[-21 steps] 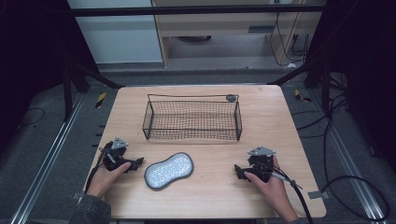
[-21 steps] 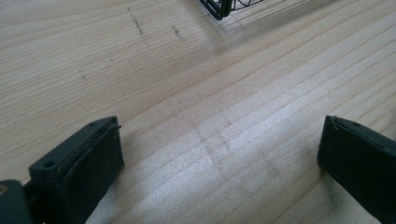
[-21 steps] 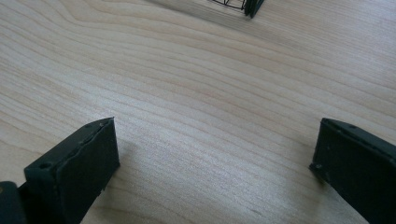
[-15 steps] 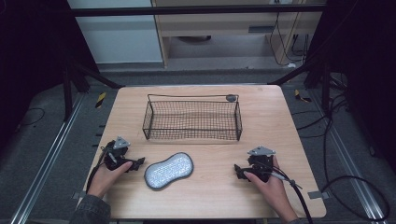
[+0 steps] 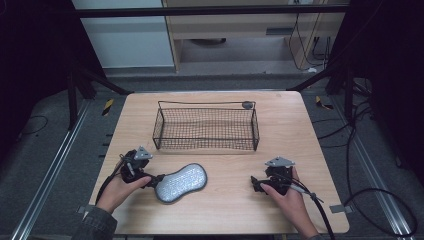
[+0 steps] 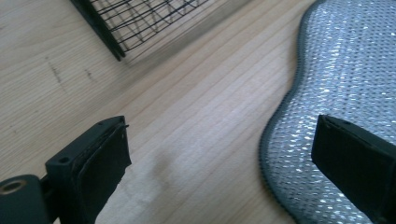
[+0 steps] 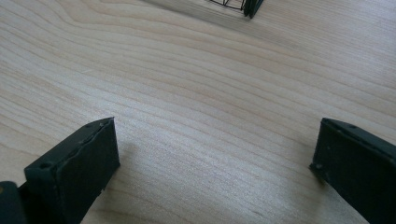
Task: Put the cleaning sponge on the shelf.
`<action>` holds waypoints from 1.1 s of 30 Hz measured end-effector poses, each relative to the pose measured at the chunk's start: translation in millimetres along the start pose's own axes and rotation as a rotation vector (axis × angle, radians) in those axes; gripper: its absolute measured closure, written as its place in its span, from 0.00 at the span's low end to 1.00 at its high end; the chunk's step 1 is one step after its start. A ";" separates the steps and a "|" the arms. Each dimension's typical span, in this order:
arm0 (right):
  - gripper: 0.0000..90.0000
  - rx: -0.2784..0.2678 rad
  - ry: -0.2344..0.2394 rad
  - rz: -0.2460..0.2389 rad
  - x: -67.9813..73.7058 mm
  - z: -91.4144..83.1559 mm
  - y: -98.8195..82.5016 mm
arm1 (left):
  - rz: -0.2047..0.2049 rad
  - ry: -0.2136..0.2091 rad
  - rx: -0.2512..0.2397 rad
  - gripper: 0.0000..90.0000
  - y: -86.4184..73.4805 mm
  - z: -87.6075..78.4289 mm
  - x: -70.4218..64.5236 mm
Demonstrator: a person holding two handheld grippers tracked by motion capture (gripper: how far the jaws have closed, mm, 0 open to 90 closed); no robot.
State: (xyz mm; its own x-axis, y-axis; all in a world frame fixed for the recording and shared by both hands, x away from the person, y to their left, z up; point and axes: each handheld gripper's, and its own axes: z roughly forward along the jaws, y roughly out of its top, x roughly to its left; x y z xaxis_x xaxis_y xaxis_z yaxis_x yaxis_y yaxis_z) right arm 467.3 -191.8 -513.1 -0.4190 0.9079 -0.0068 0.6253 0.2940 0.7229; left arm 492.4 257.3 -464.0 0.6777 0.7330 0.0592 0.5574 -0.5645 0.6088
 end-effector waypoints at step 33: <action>0.01 0.001 0.000 0.000 0.2 -0.2 -0.2 | 0.282 -0.104 0.281 0.04 59.7 6.3 -61.2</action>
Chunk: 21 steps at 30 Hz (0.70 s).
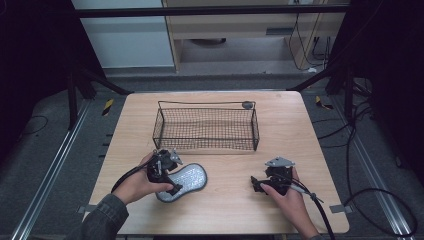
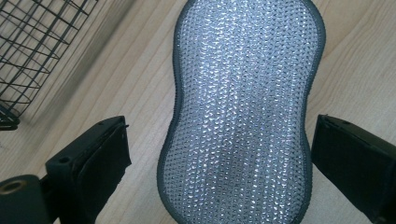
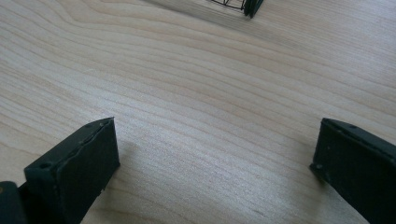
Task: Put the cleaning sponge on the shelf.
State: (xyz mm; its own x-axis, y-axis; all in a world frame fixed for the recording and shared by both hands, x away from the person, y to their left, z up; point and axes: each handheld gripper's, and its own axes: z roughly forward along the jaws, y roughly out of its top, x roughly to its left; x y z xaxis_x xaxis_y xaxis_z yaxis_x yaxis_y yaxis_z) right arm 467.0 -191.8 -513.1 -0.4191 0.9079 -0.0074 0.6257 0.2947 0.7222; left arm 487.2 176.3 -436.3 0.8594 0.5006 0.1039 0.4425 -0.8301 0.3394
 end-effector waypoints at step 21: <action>0.01 0.003 0.004 -0.002 0.0 -0.2 0.1 | 0.065 -0.058 0.086 0.04 13.2 26.2 -8.9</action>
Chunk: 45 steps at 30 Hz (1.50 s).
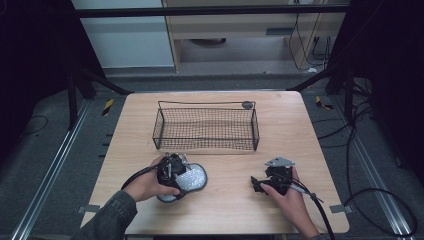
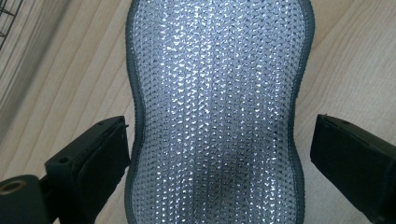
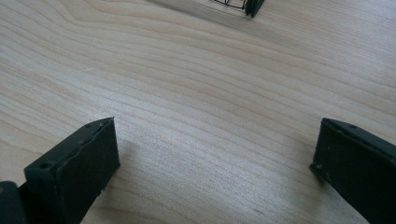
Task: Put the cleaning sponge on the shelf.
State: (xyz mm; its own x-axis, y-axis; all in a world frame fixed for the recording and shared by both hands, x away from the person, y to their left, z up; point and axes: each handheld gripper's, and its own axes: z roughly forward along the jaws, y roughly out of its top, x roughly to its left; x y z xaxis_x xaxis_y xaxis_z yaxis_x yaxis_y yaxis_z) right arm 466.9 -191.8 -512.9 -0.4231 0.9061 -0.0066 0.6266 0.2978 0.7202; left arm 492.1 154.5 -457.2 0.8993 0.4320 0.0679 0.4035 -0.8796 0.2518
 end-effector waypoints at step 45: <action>0.00 0.001 0.005 -0.002 0.4 -0.3 -0.1 | 0.039 0.011 -0.017 0.13 0.4 1.5 9.6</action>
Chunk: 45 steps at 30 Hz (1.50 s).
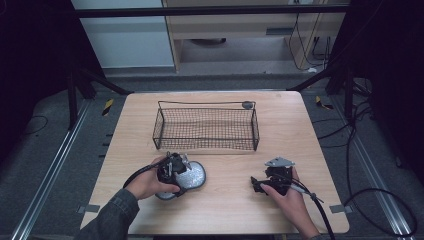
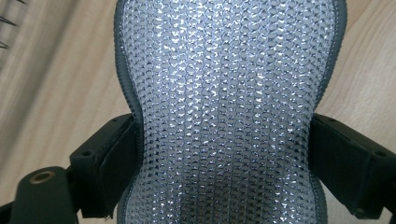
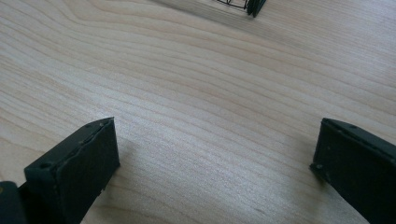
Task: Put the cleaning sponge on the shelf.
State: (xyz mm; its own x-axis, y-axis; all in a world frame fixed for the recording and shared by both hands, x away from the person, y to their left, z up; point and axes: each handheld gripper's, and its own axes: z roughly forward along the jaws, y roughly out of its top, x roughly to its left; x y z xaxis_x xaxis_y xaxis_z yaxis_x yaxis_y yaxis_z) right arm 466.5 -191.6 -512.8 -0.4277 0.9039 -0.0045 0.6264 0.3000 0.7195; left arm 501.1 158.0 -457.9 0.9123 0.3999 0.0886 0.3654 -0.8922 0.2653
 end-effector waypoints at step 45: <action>0.00 -0.004 0.002 0.002 0.6 0.3 0.0 | 0.196 0.247 -0.036 0.14 33.8 -85.7 29.0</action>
State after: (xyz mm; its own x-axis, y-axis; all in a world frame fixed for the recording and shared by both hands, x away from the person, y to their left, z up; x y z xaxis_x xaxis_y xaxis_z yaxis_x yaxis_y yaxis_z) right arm 466.4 -190.9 -513.0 -0.4280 0.9038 -0.0019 0.6247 0.2973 0.7221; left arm 524.1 157.5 -364.1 0.8905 0.2642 0.3705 0.1766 -0.9510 0.2538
